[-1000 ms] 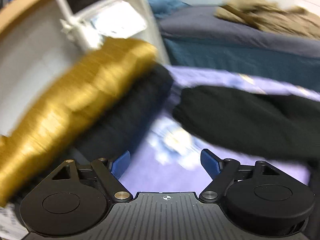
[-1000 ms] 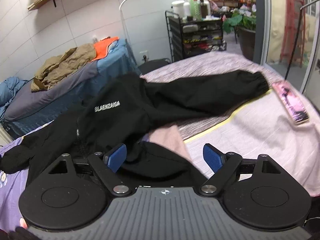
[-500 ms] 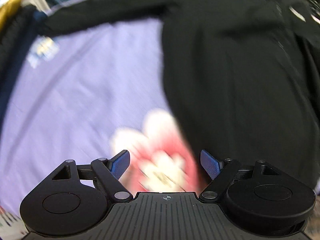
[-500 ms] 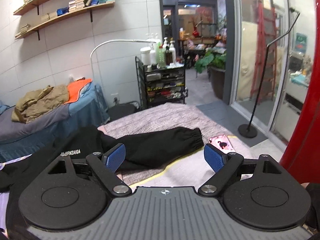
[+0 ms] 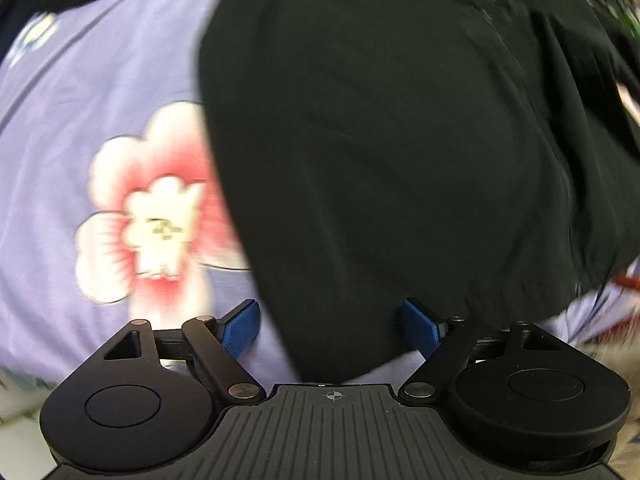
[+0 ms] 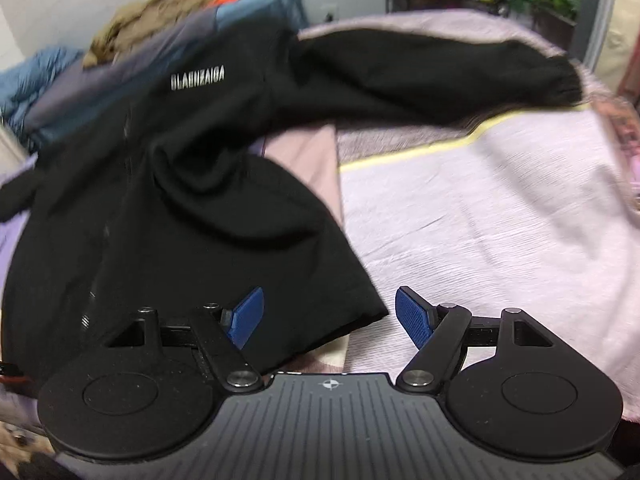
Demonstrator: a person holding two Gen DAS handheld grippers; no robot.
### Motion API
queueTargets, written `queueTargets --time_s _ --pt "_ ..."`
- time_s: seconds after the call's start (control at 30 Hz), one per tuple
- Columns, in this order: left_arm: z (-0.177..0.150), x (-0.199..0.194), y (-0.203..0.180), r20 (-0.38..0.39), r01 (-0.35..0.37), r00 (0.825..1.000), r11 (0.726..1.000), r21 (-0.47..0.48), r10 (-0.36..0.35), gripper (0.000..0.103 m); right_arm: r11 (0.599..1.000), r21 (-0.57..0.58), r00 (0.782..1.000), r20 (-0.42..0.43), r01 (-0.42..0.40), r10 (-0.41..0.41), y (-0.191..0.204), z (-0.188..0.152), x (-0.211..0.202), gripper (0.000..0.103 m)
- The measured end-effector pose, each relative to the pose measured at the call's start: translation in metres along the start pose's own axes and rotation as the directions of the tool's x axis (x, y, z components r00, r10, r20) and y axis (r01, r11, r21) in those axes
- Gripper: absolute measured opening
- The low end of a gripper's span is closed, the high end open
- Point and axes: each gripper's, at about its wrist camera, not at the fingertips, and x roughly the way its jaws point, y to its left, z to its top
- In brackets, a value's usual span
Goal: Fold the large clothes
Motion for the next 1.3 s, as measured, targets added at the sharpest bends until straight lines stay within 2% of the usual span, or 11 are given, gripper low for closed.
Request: queueTargets --time_s 0.23,0.37,0.5,0.6,0.73,0.77,0.87,0.97,1.17,1.27,1.3 --pt "0.005 0.01 -0.032 0.017 -0.053 0.999 0.998 0.046 0.052 0.103 0.997 -0.075 0.994 -0.112 0.004 -0.012 0.002 -0.014 0.036 0.062" --pt "0.01 0.005 -0.042 0.046 -0.072 0.996 0.996 0.048 0.07 0.103 0.996 -0.069 0.991 -0.127 -0.06 0.051 0.006 -0.021 0.03 0.01" --pt "0.021 -0.026 -0.052 0.116 -0.078 0.99 0.997 0.028 0.074 0.064 0.986 0.016 0.985 -0.06 -0.164 0.165 0.009 -0.014 0.001 0.007" --pt "0.04 -0.078 -0.049 0.234 -0.041 0.971 0.998 -0.046 0.051 0.054 0.934 0.12 0.941 0.039 -0.337 0.335 0.003 0.0 -0.038 0.003" --pt "0.06 -0.154 -0.043 0.39 -0.037 0.919 0.998 -0.044 0.051 0.05 0.805 0.125 0.809 0.197 -0.581 0.554 -0.004 0.017 -0.103 0.002" --pt "0.063 -0.163 -0.041 0.414 -0.059 0.908 0.998 -0.036 0.068 0.049 0.798 0.107 0.797 0.214 -0.593 0.564 -0.005 0.021 -0.117 0.002" --pt "0.068 -0.17 -0.032 0.458 -0.121 0.88 0.992 -0.028 0.121 0.049 0.875 0.049 0.864 0.192 -0.482 0.466 -0.006 0.025 -0.129 0.002" --pt "0.064 -0.148 -0.018 0.387 -0.164 0.907 0.986 -0.042 0.167 0.049 0.951 0.06 0.951 0.088 -0.303 0.297 -0.012 0.013 -0.1 0.019" --pt "0.02 -0.098 0.025 0.17 -0.199 0.958 0.963 -0.181 0.23 0.073 0.964 0.111 0.97 0.032 -0.243 0.241 -0.021 -0.012 -0.057 0.067" --pt "-0.003 -0.095 0.037 0.131 -0.187 0.968 0.966 -0.179 0.212 0.083 0.976 0.089 0.98 0.016 -0.198 0.198 -0.02 -0.01 -0.036 0.067" --pt "-0.009 -0.093 0.034 0.129 -0.186 0.97 0.969 -0.163 0.208 0.103 0.98 0.07 0.982 0.016 -0.187 0.187 -0.019 -0.006 -0.029 0.067"
